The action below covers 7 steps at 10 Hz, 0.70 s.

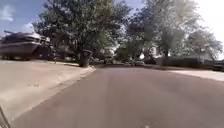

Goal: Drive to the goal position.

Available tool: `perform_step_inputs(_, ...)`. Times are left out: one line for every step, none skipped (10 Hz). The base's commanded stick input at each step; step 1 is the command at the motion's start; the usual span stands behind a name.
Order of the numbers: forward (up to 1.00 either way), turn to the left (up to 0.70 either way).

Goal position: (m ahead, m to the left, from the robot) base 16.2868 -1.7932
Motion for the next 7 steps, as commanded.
perform_step_inputs(1.0,0.0)
perform_step_inputs(1.0,0.0)
perform_step_inputs(1.0,0.0)
perform_step_inputs(1.0,0.0)
perform_step_inputs(1.0,0.0)
perform_step_inputs(1.0,0.0)
perform_step_inputs(1.0,0.0)
